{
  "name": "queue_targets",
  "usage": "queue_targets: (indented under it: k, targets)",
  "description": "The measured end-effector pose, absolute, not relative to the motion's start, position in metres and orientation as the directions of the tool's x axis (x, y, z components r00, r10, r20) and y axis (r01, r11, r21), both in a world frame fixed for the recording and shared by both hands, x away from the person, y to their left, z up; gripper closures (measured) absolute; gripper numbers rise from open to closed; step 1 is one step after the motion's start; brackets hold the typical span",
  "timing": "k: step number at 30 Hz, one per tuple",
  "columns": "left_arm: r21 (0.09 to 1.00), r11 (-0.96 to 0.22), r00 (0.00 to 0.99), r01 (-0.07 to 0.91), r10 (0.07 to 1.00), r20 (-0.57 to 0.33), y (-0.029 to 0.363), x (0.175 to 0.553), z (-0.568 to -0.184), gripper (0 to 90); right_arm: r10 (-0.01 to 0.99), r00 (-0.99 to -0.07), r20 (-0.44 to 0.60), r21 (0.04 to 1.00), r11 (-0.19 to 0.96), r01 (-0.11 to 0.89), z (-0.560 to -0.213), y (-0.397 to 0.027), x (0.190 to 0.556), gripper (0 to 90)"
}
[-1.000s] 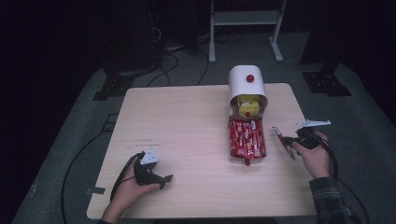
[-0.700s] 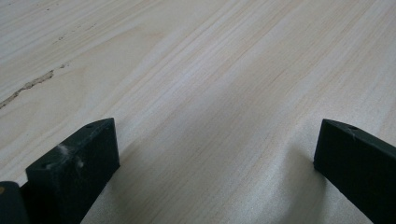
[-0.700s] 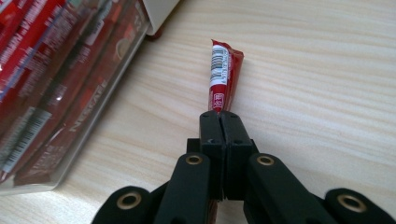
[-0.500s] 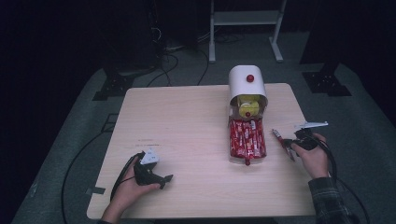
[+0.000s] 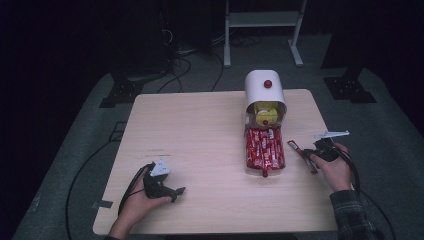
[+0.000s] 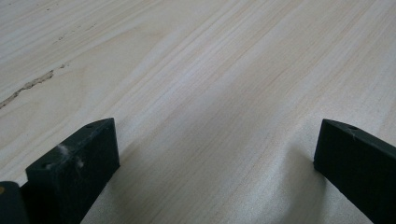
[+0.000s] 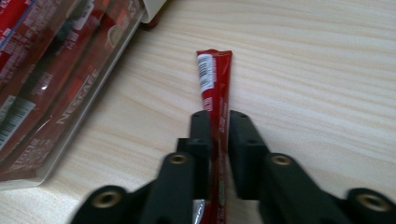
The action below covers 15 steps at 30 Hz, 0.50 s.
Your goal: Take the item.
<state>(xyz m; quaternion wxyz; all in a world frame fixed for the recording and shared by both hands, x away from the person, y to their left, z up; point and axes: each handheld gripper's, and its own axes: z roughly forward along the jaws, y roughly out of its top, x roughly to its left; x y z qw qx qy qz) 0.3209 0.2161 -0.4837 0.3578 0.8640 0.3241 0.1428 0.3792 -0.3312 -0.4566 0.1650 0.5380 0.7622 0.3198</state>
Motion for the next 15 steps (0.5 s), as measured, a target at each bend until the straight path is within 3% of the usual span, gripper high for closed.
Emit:
queue_targets:
  k: [9, 15]
  targets:
    - [0.710, -0.534, 0.749, 0.458, 0.662, 0.015, 0.216, 0.321, -0.484, 0.0, 0.926, -0.374, 0.042, 0.710, 0.236, 0.663, -0.452, -0.328, 0.375, 37.2]
    - [0.712, -0.533, 0.749, 0.457, 0.662, 0.015, 0.216, 0.321, -0.484, 0.0, 0.925, -0.379, 0.001, 0.746, 0.252, 0.616, -0.448, -0.324, 0.367, 23.4]
